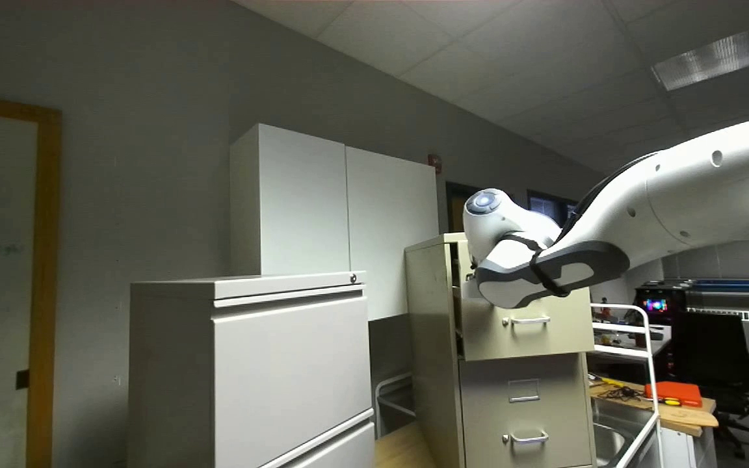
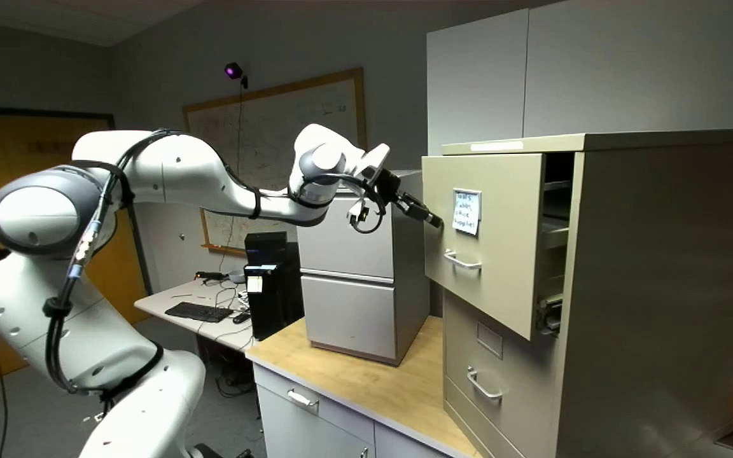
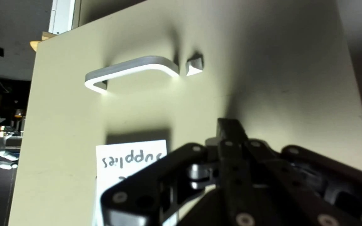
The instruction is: Close the top drawer of the cabinet to the right.
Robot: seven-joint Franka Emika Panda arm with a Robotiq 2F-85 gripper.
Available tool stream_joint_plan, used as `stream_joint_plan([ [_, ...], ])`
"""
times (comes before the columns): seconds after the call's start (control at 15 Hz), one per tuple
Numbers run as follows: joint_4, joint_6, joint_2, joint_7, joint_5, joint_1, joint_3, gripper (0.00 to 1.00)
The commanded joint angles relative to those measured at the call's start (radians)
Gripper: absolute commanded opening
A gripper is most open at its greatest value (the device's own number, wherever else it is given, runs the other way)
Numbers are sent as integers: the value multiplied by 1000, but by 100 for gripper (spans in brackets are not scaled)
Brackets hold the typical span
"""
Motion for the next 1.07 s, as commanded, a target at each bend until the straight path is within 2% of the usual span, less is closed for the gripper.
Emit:
stream_joint_plan([
  [0.0,191,-31,221,58,-96,82,-12,0],
  [0.07,208,-39,227,37,-69,12,49,0],
  [0.47,318,-173,312,26,-93,17,86,0],
  [0.53,339,-214,346,54,-148,164,-27,0],
  [0.6,354,-237,357,48,-163,194,-50,0],
  [0.73,381,-278,378,35,-189,304,-143,0],
  [0.87,403,-305,389,27,-187,412,-235,0],
  [1.0,422,-322,398,13,-165,491,-312,0],
])
